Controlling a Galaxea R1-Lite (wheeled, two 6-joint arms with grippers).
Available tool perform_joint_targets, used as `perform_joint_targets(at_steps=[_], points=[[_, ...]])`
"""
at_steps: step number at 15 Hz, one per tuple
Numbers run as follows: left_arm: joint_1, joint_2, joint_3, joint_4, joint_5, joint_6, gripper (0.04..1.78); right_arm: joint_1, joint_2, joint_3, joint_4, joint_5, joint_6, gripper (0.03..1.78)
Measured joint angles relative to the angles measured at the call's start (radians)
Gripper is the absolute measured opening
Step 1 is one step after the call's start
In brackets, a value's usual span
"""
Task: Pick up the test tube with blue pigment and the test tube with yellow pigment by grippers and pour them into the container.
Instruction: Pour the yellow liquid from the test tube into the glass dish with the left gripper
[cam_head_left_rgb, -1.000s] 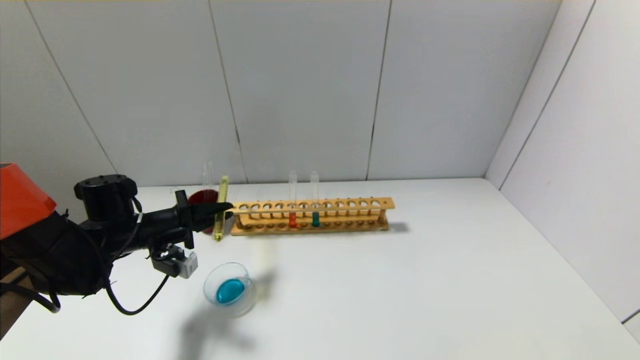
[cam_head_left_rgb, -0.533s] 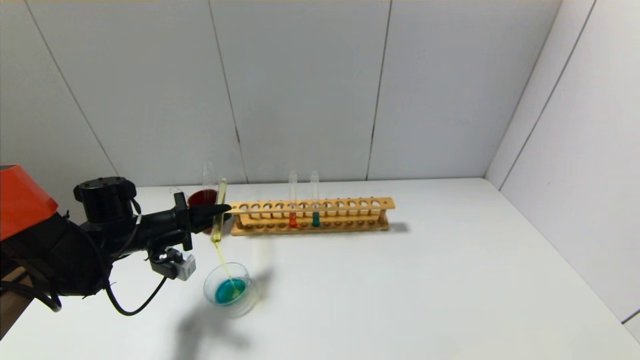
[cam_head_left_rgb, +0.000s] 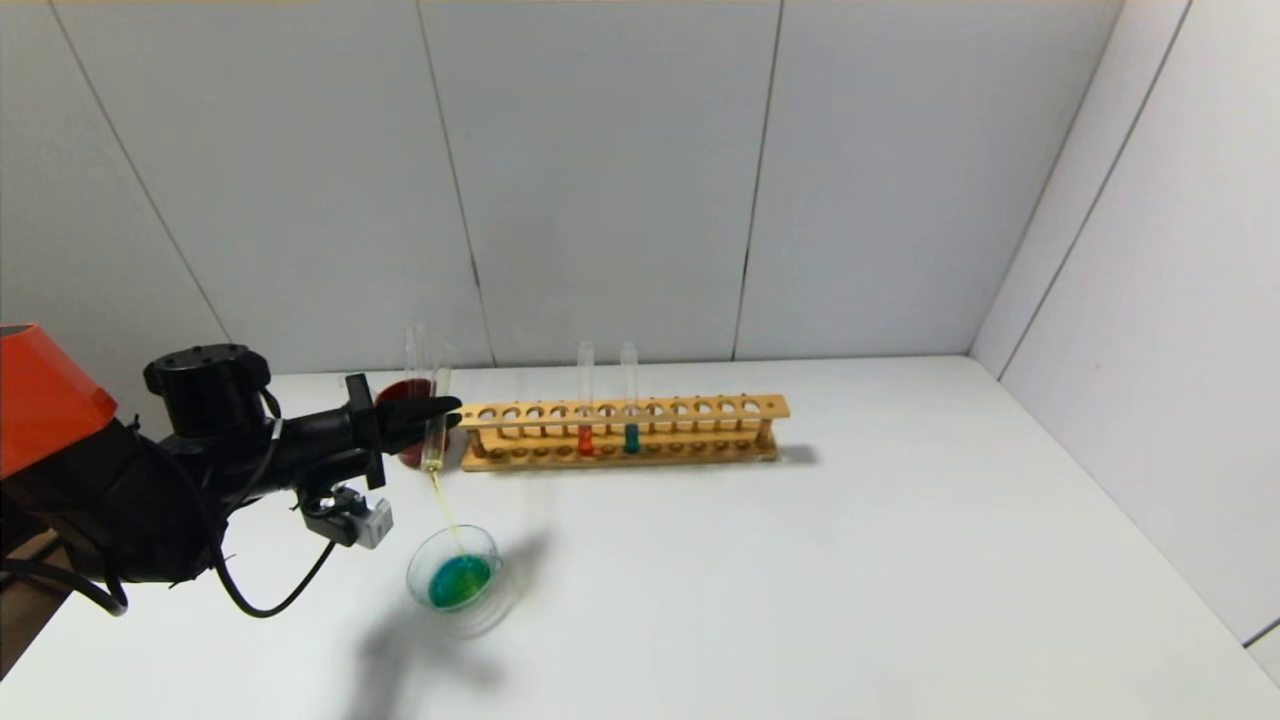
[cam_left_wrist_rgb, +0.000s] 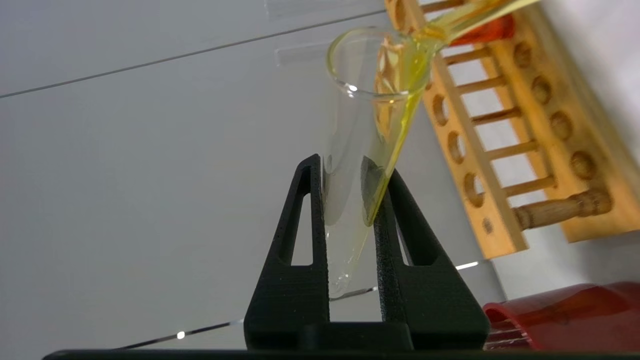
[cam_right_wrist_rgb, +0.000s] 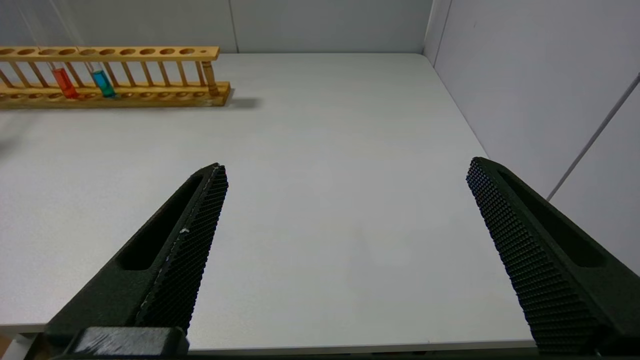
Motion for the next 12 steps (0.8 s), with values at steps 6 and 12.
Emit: perform_joint_targets(at_steps=[6,12], points=[[0.0,0.012,-0.029,-0.003,-0.022,0.014,0.31,0.0,0.0,0.0,0.0,0.0,-0.001,1.75],[0.009,0.011,-0.059,-0.042,-0.023,0.022,0.31,0.0,0.0,0.0,0.0,0.0,0.0,1.75]])
